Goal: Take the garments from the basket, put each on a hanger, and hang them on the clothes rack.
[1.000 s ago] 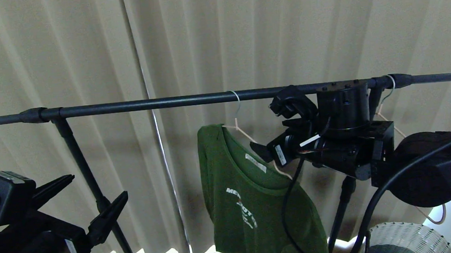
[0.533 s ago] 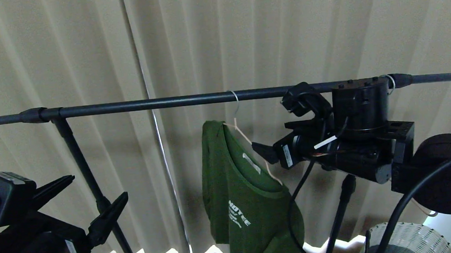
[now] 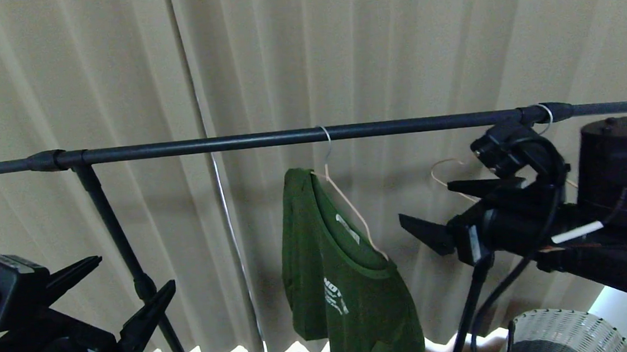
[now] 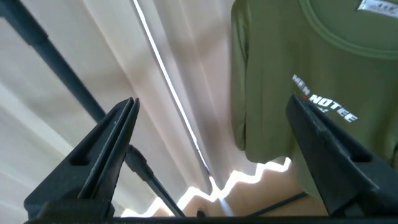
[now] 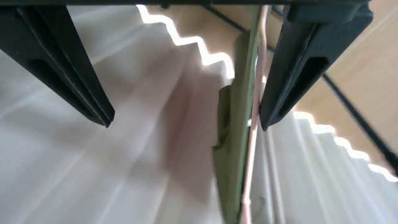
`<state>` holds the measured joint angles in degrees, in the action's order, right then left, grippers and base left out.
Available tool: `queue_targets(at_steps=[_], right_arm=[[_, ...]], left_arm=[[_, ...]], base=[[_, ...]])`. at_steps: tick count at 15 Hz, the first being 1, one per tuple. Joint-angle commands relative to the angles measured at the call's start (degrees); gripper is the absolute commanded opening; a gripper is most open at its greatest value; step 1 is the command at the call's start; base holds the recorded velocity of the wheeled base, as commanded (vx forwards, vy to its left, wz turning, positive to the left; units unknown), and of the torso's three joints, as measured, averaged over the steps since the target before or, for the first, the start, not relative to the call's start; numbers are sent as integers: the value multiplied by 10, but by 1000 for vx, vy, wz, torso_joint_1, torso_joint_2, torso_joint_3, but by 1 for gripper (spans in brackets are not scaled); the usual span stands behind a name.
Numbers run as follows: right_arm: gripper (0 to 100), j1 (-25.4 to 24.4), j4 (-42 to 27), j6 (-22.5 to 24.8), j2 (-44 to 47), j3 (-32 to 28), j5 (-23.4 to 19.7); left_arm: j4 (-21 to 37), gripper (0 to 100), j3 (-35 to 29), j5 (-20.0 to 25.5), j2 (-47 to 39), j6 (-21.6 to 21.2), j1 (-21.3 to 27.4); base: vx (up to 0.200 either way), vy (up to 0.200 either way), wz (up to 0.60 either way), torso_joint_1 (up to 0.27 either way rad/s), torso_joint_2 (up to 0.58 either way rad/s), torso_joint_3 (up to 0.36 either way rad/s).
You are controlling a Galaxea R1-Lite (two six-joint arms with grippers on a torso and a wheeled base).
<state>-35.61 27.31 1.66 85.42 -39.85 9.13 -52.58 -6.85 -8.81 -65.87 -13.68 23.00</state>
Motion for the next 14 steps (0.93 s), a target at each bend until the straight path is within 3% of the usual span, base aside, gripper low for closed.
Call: queue_targets(at_steps=[1,2,4,5,7,9,14], right_arm=[[100,32,-5,6,-106,86,3],[100,38,-5,8,-123,104,3],[100,65,-1,11,-150,151,4],[100,85,3,12,-163,174,4],[100,112,6,18,-174,196,4],[100,128,6,16,-175,203,3],[100,139,11,18,-187,247,5]], left_arm=[[5,100,24,-1,52,1,-1],[10,100,29,-3,66,0,-2],[78,100,26,-4,106,0,-24],[163,100,4,-1,129,2,-49],[271,100,-28,1,149,35,-67],[296,100,-25,1,152,47,-67],[295,100,-20,0,152,47,-67]], base=[[0,0,0,0,0,0],[0,0,0,0,0,0],[0,0,0,0,0,0],[0,0,0,0,0,0],[0,0,0,0,0,0],[0,0,0,0,0,0],[0,0,0,0,0,0]])
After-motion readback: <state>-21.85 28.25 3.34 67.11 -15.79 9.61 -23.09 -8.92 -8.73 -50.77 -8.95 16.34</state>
